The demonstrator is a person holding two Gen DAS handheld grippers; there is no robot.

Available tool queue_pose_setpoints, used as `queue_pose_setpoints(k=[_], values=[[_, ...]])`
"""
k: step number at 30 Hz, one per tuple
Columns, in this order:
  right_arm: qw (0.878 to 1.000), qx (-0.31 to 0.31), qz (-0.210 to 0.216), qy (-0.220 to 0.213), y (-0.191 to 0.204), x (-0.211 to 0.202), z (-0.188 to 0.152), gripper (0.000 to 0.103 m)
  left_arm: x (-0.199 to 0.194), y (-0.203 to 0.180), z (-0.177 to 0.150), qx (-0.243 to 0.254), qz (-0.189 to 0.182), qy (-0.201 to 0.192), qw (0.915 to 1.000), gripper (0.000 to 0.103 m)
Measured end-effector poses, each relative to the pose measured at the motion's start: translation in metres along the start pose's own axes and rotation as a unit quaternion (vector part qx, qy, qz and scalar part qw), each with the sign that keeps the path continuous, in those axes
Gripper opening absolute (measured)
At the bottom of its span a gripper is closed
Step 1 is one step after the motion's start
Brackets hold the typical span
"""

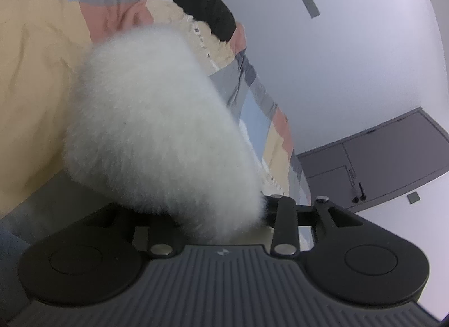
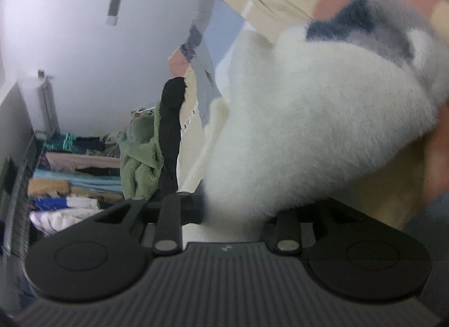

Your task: Fold large clothes

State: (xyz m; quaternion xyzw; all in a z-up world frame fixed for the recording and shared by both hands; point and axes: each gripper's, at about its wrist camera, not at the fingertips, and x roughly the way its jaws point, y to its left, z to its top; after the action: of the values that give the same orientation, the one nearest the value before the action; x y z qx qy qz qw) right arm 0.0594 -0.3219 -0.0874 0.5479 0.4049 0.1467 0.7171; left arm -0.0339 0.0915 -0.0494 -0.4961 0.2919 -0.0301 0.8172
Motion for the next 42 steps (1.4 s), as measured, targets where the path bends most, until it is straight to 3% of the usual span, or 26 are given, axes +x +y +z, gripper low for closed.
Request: queue_pose_setpoints(k=[1, 4, 5, 11, 18, 24, 31, 35, 42], values=[[1.0, 0.003, 0.001, 0.003, -0.002, -0.001, 0.0, 0.042, 0.003, 0.001, 0.002, 0.001, 0.0, 0.002, 1.0, 0.046], [1.0, 0.013, 0.01, 0.015, -0.003, 0.001, 0.0, 0.074, 0.016, 0.002, 0.009, 0.004, -0.009, 0.023, 0.9997, 0.07], [1.0, 0.021, 0.016, 0.017, -0.002, 0.0, 0.0, 0.077, 0.02, 0.001, 0.012, 0.009, -0.012, 0.03, 0.9994, 0.075], [0.999, -0.041, 0.031, 0.008, 0.03, -0.009, 0.004, 0.078, 0.019, -0.018, 0.023, 0.056, -0.049, 0.015, 0.9971, 0.083], [0.992, -0.124, 0.035, -0.011, 0.072, 0.015, 0.03, 0.078, 0.047, -0.055, 0.05, 0.148, -0.055, -0.01, 0.9874, 0.084], [0.98, -0.191, 0.037, -0.036, 0.091, 0.05, 0.061, 0.077, 0.108, -0.059, 0.08, 0.213, -0.013, -0.035, 0.9763, 0.084], [0.969, -0.241, -0.032, -0.036, 0.079, 0.103, 0.094, 0.074, 0.163, -0.041, 0.098, 0.237, 0.025, -0.056, 0.9695, 0.084], [0.962, -0.265, -0.059, -0.023, 0.067, 0.135, 0.108, 0.073, 0.19, -0.029, 0.107, 0.238, 0.035, -0.048, 0.9695, 0.084], [0.957, -0.284, -0.052, -0.027, 0.054, 0.157, 0.12, 0.073, 0.218, -0.017, 0.114, 0.261, 0.04, -0.045, 0.9634, 0.084]])
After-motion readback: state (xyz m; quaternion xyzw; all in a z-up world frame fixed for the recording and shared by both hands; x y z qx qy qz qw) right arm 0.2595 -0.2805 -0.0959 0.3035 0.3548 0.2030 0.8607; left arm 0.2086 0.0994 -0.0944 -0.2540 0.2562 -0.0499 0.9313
